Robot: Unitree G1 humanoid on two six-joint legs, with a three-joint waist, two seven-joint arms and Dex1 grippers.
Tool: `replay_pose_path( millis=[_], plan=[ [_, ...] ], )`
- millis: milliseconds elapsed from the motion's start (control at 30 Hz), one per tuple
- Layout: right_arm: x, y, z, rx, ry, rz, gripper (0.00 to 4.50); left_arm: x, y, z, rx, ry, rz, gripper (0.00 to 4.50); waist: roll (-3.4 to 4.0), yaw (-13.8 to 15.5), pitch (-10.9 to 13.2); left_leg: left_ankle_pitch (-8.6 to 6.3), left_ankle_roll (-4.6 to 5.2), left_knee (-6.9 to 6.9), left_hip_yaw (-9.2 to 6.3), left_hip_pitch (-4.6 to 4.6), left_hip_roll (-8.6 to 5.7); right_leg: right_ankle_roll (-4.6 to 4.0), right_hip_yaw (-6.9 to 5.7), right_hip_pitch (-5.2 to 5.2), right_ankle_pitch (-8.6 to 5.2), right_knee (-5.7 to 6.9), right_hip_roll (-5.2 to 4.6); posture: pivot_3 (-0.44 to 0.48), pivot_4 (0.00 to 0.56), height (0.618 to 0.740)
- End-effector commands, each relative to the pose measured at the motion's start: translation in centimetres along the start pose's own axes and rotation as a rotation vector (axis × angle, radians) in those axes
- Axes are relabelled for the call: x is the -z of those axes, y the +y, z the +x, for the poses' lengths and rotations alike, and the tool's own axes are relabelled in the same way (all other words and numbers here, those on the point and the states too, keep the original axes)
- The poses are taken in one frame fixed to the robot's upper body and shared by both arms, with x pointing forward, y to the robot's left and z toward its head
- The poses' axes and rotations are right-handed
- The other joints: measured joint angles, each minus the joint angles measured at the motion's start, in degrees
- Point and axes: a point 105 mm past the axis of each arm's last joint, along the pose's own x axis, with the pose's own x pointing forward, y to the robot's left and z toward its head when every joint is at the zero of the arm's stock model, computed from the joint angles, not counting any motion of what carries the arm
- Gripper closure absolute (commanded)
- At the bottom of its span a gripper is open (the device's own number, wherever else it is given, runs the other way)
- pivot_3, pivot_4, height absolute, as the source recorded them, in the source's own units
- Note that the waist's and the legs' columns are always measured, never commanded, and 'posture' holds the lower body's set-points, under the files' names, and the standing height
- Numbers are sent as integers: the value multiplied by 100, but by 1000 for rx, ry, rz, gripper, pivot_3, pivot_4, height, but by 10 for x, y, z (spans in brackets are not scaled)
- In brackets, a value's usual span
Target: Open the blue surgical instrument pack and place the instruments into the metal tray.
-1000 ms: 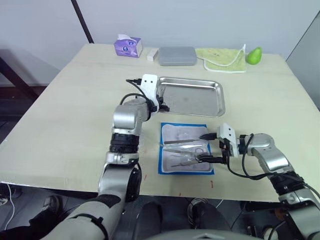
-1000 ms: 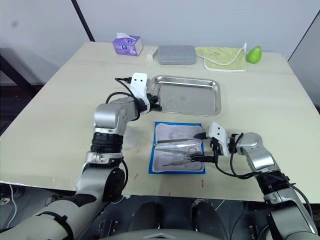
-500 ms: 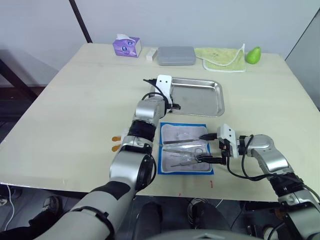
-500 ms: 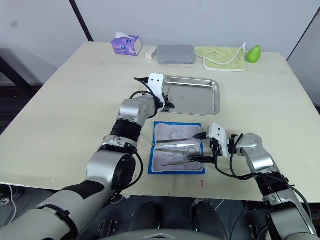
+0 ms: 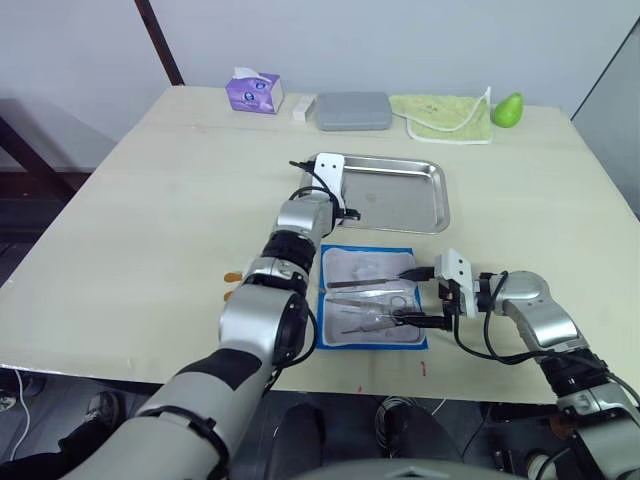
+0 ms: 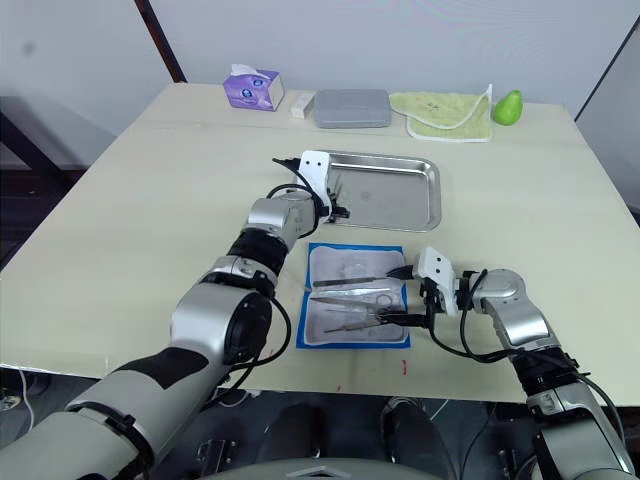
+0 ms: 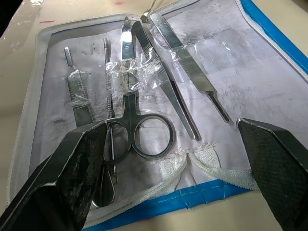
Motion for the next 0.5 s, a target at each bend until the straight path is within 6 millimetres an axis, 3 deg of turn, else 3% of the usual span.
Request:
replay_pose_path(
  millis=[33,67,233,367,500],
  plan=[
    [37,16,2,-43,104,123,0,-24,-7,-6,29,-69,-13,2640,0,0,0,0,0,0,0,0,0,0,0,0,0,0,0,0,150,740],
    [37,16,2,-43,104,123,0,-26,-9,-7,46,-75,-21,2305,0,0,0,0,0,0,0,0,0,0,0,0,0,0,0,0,150,740],
    [36,15,0,-40,100,118,0,-34,-18,-18,156,-104,-68,2305,2,-2,2,0,0,0,0,-2,0,0,0,-2,0,0,0,0,150,740],
    [33,15,-1,-46,78,109,0,-42,-33,-49,375,-191,-27,2305,21,-11,14,7,-13,-1,1,-2,0,1,3,-2,0,1,0,0,150,740],
    [30,17,1,-65,39,93,0,-32,-38,-89,601,-277,85,2305,42,-11,27,11,-21,-2,2,0,0,1,4,-3,-1,3,0,0,150,740]
  ],
)
